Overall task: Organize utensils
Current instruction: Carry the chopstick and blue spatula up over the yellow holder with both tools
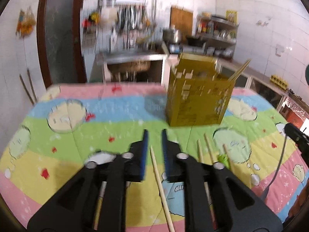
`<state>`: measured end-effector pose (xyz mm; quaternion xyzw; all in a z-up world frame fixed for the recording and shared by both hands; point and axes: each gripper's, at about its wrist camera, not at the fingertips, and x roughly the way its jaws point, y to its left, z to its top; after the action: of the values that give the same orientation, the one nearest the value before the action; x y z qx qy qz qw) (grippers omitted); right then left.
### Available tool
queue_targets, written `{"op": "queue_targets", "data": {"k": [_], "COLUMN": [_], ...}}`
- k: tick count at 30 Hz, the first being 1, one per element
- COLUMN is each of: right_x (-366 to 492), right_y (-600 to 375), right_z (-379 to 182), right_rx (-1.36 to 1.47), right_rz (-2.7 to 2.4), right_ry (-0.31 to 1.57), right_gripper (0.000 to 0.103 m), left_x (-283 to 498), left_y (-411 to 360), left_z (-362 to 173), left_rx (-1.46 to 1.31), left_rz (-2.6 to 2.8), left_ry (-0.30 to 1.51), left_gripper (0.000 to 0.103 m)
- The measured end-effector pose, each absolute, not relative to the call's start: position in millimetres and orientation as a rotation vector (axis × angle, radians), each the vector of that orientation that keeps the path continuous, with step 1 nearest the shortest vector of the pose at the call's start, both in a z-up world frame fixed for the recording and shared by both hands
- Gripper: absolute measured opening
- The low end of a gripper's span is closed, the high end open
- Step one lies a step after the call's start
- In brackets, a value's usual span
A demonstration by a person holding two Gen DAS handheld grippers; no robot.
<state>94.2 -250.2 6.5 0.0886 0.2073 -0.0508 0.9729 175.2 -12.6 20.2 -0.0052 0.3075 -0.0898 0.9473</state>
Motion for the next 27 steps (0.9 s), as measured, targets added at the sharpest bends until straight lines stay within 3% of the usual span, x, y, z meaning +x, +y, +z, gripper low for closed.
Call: {"op": "queue_targets", "data": {"k": [1,3,12,20,24,27], "right_x": [95,104,132,140,141,141], "right_y": [-251,-253,-261,-258,-257,-256], "right_z": [6,3,-13,-19,-19,-19], "right_rx": [0.178,0.183,0.223,0.212,0.213,0.211], "right_rz": [-0.104,-0.105,-0.109,-0.107,-0.106,-0.107], "right_ry": [0.423,0.443,0.509,0.522,0.523,0.523], "right_gripper": [0.007,0.008,0.008,0.008,0.008,0.008], "left_x": [181,194,237,251,255,257], "left_y": [-11,-8,-16,-19,-17,-19], "left_z": [14,1,-46,-63,-62,-61], "left_rx": [-0.02,-0.04,-0.015,-0.004,-0.019,-0.028], "left_rz": [-0.175,-0.156,-0.121,-0.116,-0.131,-0.137], "left_ry": [0.655,0.711,0.896,0.923,0.924,0.92], "left_gripper": [0.035,0.044,0.045,0.027,0.007,0.006]}}
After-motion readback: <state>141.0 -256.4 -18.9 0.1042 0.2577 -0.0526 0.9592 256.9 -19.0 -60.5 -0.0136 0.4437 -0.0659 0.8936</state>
